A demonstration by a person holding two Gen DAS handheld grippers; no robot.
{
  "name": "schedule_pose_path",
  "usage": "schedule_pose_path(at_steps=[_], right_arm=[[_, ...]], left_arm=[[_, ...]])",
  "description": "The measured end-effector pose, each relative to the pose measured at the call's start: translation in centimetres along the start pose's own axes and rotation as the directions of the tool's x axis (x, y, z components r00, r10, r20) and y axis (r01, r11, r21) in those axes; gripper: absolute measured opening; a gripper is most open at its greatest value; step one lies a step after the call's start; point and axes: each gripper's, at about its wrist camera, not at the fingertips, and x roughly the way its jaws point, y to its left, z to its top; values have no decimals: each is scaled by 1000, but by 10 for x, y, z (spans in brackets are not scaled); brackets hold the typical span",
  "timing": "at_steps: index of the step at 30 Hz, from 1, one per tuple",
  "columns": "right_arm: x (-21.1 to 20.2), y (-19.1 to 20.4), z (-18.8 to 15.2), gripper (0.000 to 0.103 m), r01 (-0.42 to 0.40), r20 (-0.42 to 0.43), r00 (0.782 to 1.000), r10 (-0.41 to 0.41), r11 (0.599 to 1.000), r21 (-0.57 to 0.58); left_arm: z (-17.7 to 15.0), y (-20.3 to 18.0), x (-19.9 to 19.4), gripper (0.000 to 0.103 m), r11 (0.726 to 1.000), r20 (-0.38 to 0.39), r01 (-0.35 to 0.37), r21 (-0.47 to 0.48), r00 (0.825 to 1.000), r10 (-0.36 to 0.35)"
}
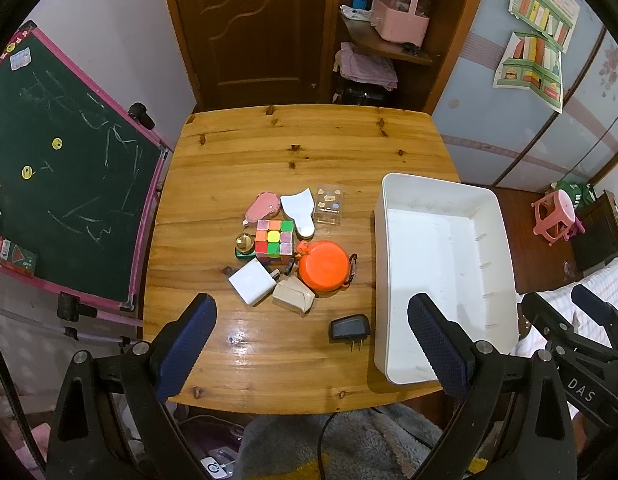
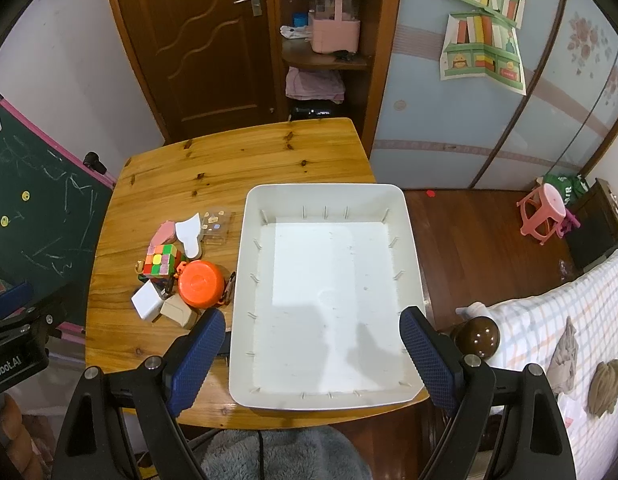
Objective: Organize rigid objects
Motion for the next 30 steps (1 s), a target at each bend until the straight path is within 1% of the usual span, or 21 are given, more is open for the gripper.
schedule_pose_path(at_steps=[5,21,30], right_arm=[[1,-2,1,90,-9,-4,1000,9,1000,-3],[4,-10,4,90,-10,-11,1000,10,1000,9],[7,-25,11,90,-7,-6,1000,7,1000,26]], left_arm=[[-4,-8,-1,97,1000,-7,-4,-5,1000,4],[-4,-10,-4,97,1000,-20,8,-21,1000,-8],[8,-10,-8,97,998,-3,18,-54,1000,-18]])
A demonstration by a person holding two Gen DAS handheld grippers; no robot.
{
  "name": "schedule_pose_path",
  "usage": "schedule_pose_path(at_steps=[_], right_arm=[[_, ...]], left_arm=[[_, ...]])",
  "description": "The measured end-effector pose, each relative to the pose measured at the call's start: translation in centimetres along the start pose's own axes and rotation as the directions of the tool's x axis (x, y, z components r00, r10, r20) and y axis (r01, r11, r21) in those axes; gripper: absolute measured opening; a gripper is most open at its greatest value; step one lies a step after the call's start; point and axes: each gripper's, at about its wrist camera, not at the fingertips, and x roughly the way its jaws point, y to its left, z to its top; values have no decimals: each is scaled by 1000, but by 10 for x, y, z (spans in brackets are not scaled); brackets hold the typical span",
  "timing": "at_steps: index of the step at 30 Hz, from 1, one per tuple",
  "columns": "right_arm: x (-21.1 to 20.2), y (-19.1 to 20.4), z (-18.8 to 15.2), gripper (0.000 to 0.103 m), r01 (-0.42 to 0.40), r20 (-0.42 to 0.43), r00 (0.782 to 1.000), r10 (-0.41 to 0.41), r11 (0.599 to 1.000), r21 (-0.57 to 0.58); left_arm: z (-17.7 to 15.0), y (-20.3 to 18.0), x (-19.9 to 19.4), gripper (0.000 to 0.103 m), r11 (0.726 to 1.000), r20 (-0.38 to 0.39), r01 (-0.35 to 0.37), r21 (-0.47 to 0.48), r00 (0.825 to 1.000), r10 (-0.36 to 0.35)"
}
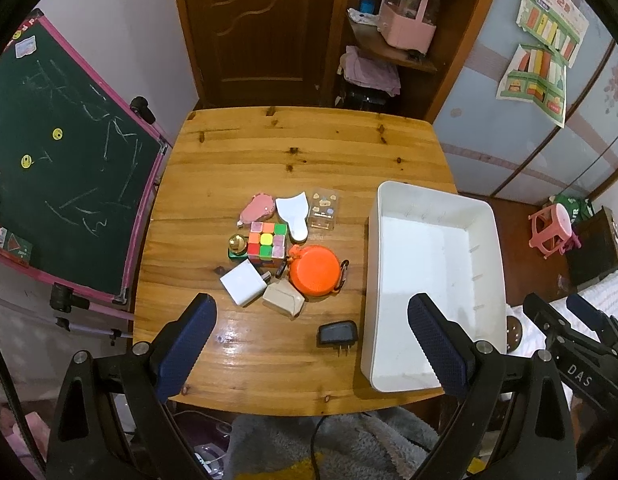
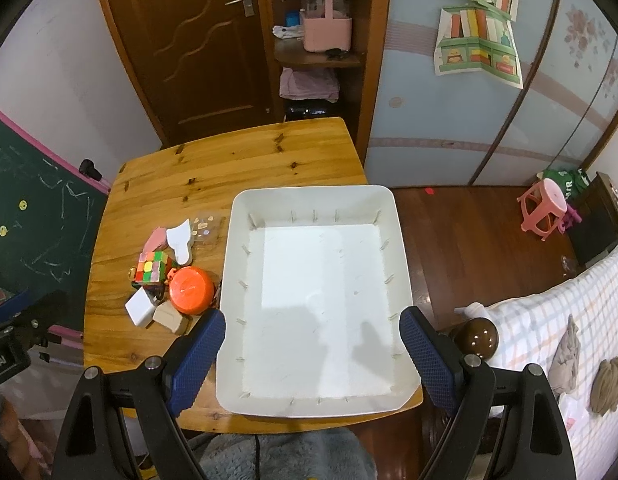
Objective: Organize rigid objects
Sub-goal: 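Move the right tool to the white bin and clamp its rim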
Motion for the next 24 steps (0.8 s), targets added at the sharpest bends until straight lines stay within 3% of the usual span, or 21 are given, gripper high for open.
schedule_pose_path(at_steps=[7,15,20,24], right_arm=[[18,-26,6,90,13,-20,1000,-12,999,45],[53,-57,0,90,86,-56,995,-82,995,60],[81,-80,-11,87,87,-87,993,-80,993,85],[102,-94,-21,87,86,-107,991,-76,992,96]], left_arm=[[5,-1,-2,97,1000,31,20,-24,999,-20],[7,-3,2,97,998,50,43,-43,998,-41],[5,-4,9,97,999,68,10,-42,998,-7],[3,3,23,97,994,43,8,-106,999,-3]])
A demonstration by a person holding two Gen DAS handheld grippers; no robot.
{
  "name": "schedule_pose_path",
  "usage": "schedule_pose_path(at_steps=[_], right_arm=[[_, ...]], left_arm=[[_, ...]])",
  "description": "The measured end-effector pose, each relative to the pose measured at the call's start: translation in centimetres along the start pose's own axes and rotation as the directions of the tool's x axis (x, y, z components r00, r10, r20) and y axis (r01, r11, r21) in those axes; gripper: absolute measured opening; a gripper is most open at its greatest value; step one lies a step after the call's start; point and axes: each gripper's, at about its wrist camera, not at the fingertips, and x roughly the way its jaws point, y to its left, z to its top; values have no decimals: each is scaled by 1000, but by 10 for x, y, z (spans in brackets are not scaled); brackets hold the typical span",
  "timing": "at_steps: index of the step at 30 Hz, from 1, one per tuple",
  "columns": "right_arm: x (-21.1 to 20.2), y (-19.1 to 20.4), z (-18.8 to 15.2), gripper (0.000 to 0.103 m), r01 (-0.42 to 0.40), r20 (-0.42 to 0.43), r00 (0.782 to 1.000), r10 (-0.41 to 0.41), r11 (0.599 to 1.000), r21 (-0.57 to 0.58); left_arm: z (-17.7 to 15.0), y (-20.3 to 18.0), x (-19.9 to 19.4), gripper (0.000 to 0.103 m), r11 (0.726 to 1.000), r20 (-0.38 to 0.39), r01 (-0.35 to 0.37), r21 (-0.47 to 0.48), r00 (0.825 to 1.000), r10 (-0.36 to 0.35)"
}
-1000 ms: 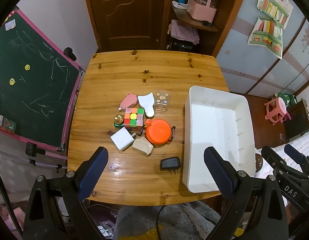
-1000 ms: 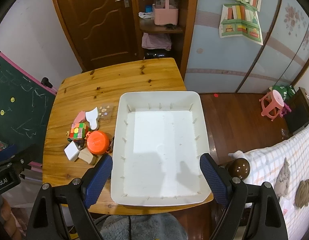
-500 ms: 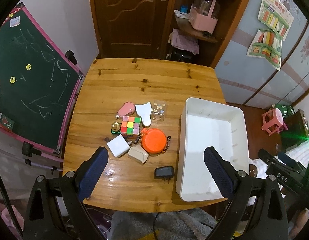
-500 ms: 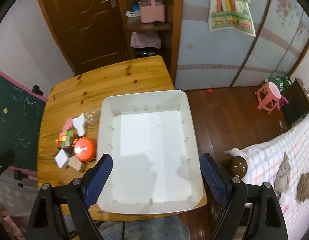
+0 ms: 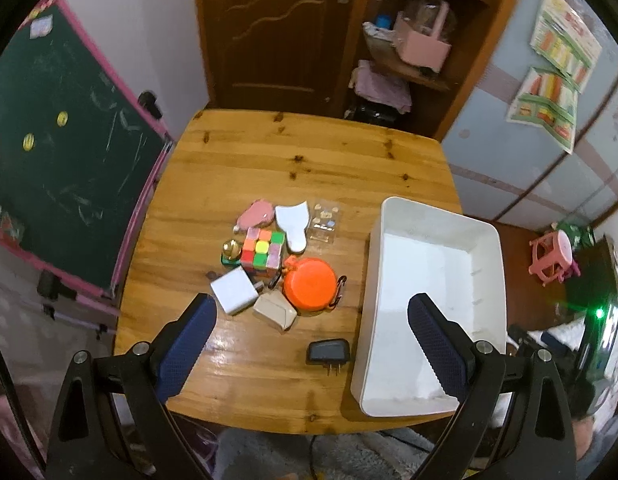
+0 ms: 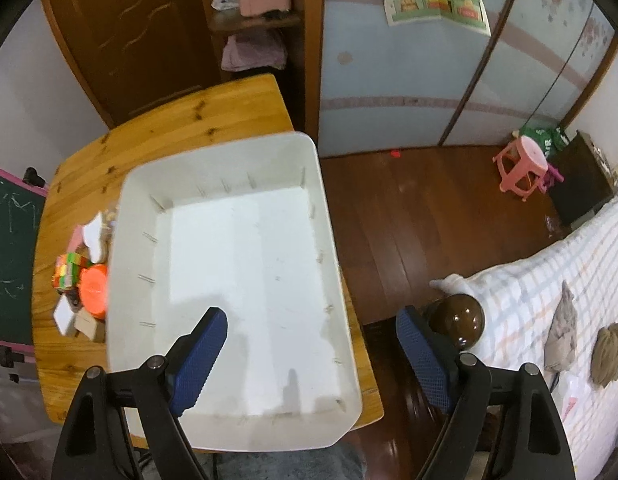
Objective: Organize rigid objects
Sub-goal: 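Move the right tool to the white bin and clamp its rim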
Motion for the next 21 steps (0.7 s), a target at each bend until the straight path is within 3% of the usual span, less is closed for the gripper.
schedule_pose_path(at_steps=[7,15,17,21], right_arm=[[40,-22,-11,86,-50,-31,998,52,996,68],[78,-18,-25,62,-104,-130,986,105,994,20],[88,-19,-29,47,-130,-168,976,136,990,47],[94,-12,-35,41,-91,-172,981,89,996,-5]], left_arm=[[-13,9,18,97,1000,-9,17,-23,1000,-17],[-31,14,22,97,999,9,-18,39,1000,18],[-35,18,24,97,999,-2,-13,33,1000,13],[-43,31,30,97,1000,-38,-4,9,999,4]])
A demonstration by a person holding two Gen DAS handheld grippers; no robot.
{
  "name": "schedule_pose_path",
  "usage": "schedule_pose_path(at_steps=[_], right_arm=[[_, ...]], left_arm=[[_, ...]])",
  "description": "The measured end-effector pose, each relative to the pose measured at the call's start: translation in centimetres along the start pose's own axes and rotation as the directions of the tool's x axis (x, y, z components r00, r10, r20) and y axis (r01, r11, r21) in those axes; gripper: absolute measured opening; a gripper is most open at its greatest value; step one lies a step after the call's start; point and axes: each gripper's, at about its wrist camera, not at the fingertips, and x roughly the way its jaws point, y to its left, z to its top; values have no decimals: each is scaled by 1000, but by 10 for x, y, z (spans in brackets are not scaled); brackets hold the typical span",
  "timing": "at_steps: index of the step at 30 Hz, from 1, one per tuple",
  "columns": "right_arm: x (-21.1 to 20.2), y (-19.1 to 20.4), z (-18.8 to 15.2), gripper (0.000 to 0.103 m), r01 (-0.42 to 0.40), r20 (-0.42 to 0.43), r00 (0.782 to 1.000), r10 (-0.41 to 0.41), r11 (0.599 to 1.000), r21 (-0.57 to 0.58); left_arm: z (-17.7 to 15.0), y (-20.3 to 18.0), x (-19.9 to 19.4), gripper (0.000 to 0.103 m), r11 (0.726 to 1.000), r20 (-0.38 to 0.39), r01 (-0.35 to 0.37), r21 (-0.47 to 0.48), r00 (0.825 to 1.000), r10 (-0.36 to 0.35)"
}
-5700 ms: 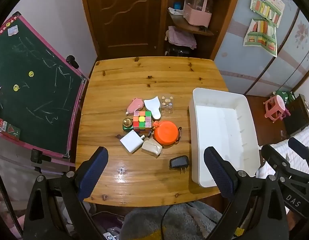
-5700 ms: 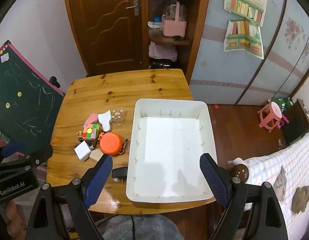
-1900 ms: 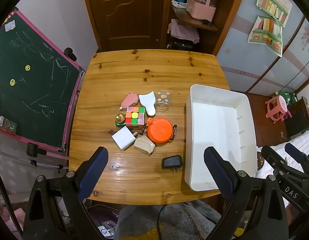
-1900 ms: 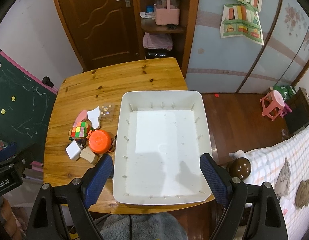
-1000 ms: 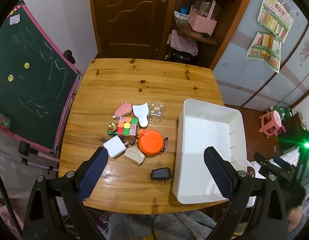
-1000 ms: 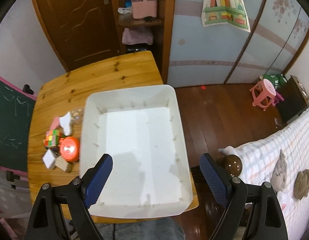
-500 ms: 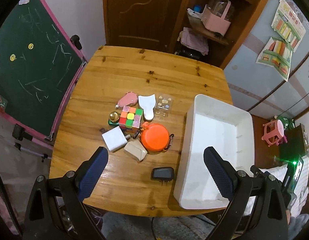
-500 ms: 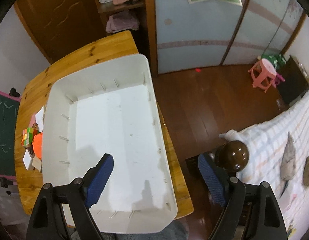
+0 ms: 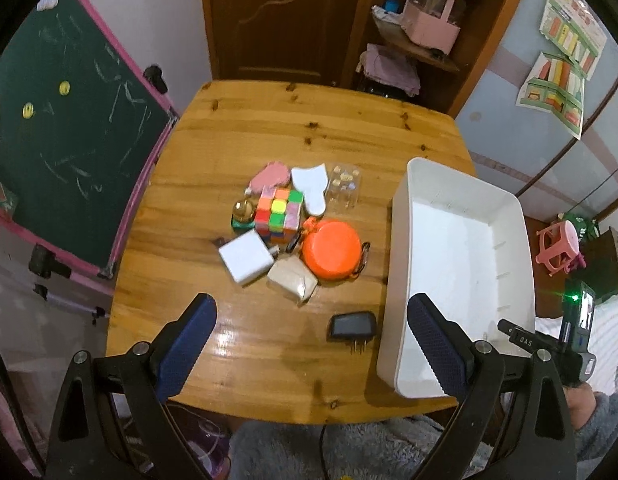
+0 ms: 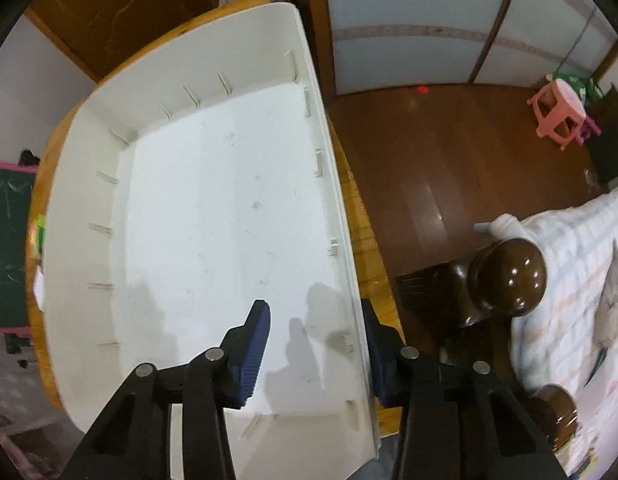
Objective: Organize rigid objects
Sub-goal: 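Move the right tool to the white bin and clamp its rim, then grasp the white square charger with the left tool while the right tool holds the bin rim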
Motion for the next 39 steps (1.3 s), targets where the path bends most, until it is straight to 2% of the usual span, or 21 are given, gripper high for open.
schedule_pose_path(at_steps=[3,6,8,12,13,16,19,23,27,31,39], right_arm=[[1,4,0,36,58,-2,998,-58,998,-33],[4,1,2,31,62,-5,998,-62,998,-9],[6,-1,3,26,72,-16,997,-71,997,10],[8,-6,1,14,98,-8,995,-97,994,44],[8,-9,2,10,102,-11,995,-102,993,55],[8,-15,3,9,67,-22,998,-65,991,117],[9,-14,4,9,78,-24,997,-75,987,140],[9,-15,3,11,91,-27,996,-88,978,187],[9,-14,3,13,109,-36,994,-104,969,223],[9,-15,2,14,120,-37,993,-114,965,233],[15,-14,3,12,116,-67,992,-104,970,215]], left_arm=[[-3,12,11,97,1000,-56,-7,-15,998,6],[-6,25,23,96,999,-109,-14,-42,994,9],[-6,35,33,91,998,-143,-3,-61,990,-6],[-4,49,50,89,998,-149,-26,-62,989,16],[-2,52,58,86,998,-164,-32,-58,986,22],[6,62,89,77,996,-234,-41,-74,972,23],[13,72,115,76,993,-272,-61,-99,962,32],[23,77,144,76,990,-297,-39,-134,955,-3],[32,81,164,76,979,-305,-31,-201,952,-32],[38,88,179,76,957,-305,-25,-290,950,-68],[45,83,198,74,938,-301,-104,-331,954,0]])
